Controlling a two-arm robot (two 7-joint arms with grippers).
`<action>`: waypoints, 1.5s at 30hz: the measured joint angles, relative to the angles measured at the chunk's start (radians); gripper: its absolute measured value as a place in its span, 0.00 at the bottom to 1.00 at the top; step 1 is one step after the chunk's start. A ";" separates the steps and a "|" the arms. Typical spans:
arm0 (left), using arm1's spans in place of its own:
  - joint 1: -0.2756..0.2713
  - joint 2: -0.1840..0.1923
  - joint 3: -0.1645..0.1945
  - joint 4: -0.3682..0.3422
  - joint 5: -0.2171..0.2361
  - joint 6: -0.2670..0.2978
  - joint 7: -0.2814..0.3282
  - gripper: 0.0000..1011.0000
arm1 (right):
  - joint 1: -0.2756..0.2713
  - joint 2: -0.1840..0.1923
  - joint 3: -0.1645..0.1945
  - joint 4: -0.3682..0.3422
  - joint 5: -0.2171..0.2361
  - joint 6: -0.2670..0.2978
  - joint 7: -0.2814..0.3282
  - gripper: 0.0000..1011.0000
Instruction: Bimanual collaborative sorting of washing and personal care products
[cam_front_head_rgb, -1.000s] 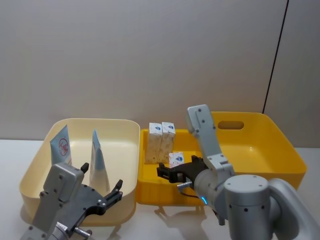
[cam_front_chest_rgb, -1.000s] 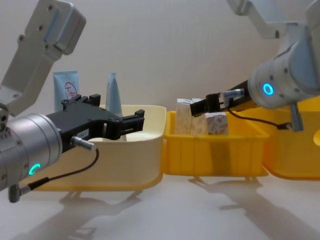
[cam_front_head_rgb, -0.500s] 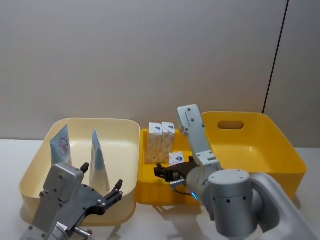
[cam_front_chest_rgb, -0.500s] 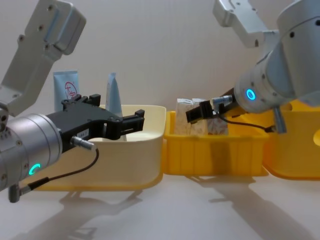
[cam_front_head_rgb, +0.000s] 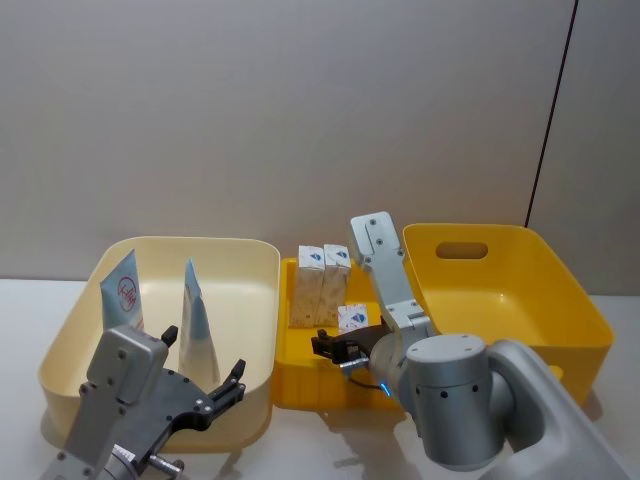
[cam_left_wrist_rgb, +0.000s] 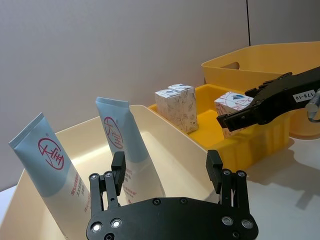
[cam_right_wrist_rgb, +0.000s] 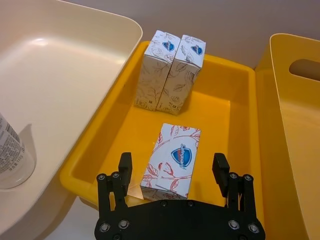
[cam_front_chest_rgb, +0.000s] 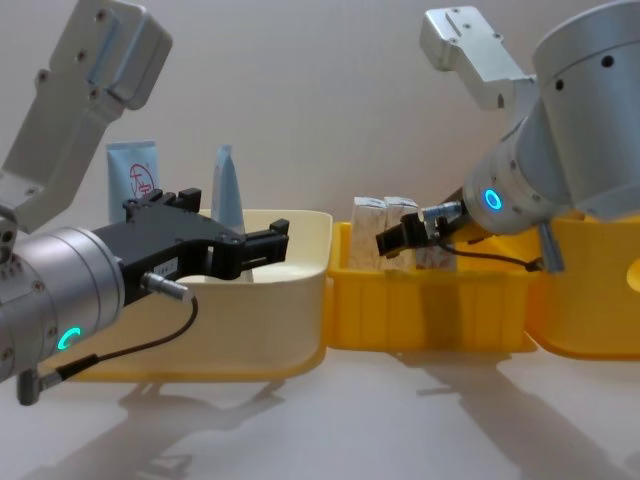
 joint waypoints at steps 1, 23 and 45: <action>0.000 0.000 0.000 0.000 0.000 0.000 0.000 0.99 | 0.002 -0.001 0.001 0.005 -0.001 0.001 0.000 0.99; 0.000 0.000 0.000 0.000 0.000 0.000 0.000 0.99 | 0.015 -0.005 0.006 0.036 -0.012 0.006 0.003 0.79; 0.000 0.000 0.000 0.000 0.000 0.000 0.000 0.99 | 0.017 -0.006 0.008 0.041 -0.014 0.008 0.005 0.40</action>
